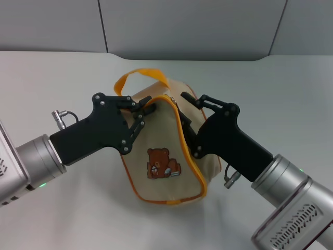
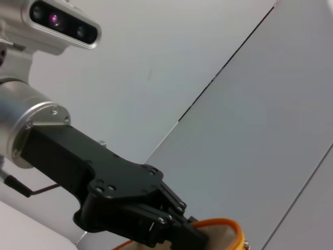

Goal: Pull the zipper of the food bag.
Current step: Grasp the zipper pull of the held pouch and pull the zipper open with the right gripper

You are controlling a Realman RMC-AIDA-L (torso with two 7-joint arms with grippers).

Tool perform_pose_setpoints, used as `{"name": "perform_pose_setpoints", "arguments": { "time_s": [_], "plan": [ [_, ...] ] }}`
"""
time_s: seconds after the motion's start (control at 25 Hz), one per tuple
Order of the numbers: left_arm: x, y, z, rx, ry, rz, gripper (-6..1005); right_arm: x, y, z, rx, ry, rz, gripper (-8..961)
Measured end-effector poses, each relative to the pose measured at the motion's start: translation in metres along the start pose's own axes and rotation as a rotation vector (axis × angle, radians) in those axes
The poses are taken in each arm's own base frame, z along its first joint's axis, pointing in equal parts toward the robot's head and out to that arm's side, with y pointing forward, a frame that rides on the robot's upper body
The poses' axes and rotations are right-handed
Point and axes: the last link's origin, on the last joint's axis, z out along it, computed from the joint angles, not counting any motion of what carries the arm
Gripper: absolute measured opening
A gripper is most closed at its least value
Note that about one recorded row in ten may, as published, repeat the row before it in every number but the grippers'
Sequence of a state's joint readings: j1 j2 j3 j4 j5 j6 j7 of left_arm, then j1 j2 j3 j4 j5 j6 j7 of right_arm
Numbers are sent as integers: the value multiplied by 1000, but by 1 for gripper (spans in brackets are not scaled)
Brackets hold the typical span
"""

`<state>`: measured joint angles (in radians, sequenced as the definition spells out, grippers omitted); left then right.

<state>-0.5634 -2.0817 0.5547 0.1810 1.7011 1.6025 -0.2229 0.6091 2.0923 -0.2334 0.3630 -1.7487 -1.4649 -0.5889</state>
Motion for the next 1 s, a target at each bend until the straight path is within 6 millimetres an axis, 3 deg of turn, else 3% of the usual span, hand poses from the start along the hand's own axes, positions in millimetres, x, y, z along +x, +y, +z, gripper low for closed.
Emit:
{"name": "perform_pose_setpoints", "arguments": {
  "time_s": [0.48,0.64,0.72,0.76,0.8,0.96,1.0],
  "plan": [
    [-1,0,0,-1,-4,2,74,1,1,-3,1,6,2,62],
    [0,-1,0,8,-3,3,79,5,8,-23,21,57,24,-2],
    [0,-2,0,9,-3,5,81,7,13,-38,37,94,33,-2],
    [0,-3,0,13,-4,7,82,11,18,-59,56,147,38,-1],
    [0,-3,0,13,-4,7,83,11,18,-59,56,147,38,-1],
    [-1,-4,-1,31,-5,4,88,22,26,-100,74,274,43,0],
    [-1,-4,-2,34,-6,2,89,22,26,-100,74,274,43,0]
  ]
}}
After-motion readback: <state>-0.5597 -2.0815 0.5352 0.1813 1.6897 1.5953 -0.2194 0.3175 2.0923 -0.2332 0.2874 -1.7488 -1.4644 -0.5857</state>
